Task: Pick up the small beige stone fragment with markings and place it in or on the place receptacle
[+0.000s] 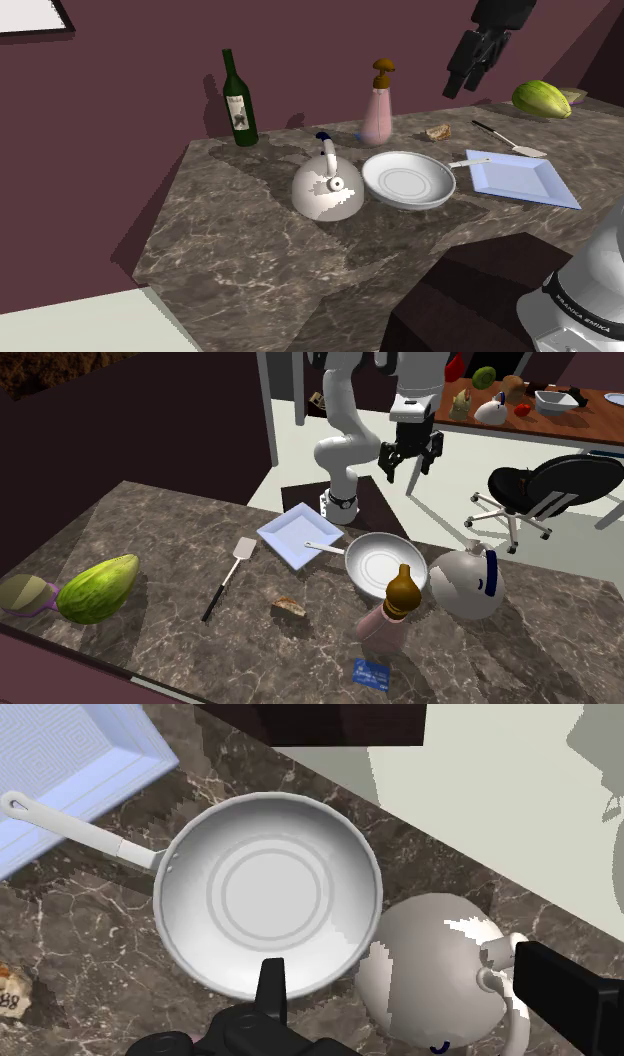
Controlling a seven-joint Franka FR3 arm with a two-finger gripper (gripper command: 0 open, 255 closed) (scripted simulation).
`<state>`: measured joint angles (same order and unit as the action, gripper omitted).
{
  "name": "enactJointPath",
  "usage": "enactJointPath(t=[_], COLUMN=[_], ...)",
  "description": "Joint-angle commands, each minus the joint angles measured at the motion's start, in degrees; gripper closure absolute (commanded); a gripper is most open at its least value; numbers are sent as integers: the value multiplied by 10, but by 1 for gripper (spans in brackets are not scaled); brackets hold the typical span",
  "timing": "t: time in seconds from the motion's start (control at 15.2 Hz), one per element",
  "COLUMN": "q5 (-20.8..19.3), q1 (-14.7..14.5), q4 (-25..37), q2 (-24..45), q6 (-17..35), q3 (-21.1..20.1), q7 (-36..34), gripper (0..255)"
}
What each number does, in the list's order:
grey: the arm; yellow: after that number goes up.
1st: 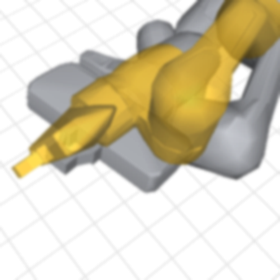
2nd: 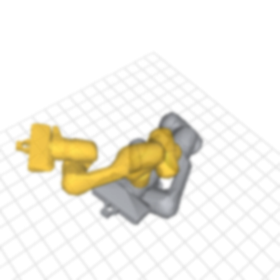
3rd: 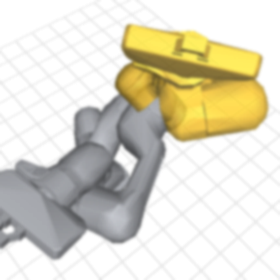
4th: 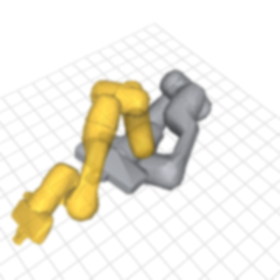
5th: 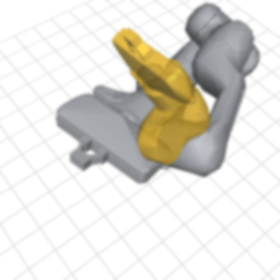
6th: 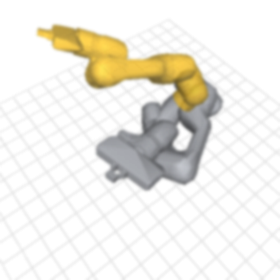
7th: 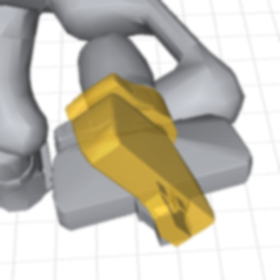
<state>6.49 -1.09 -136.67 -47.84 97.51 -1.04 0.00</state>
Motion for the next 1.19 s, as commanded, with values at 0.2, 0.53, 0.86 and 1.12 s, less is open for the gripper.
enactJointPath(t=[0.2, 0.53, 0.86, 1.12], q5=[-29, -79, -126, -154], q1=[1, 6, 8, 5], q4=[-33, -72, -87, -81], q2=[0, 21, 69, 127], q6=[27, 80, 143, 198], q3=[34, 95, 158, 211], q7=[66, 176, 285, 372], gripper=[0, 0, 0, 0])
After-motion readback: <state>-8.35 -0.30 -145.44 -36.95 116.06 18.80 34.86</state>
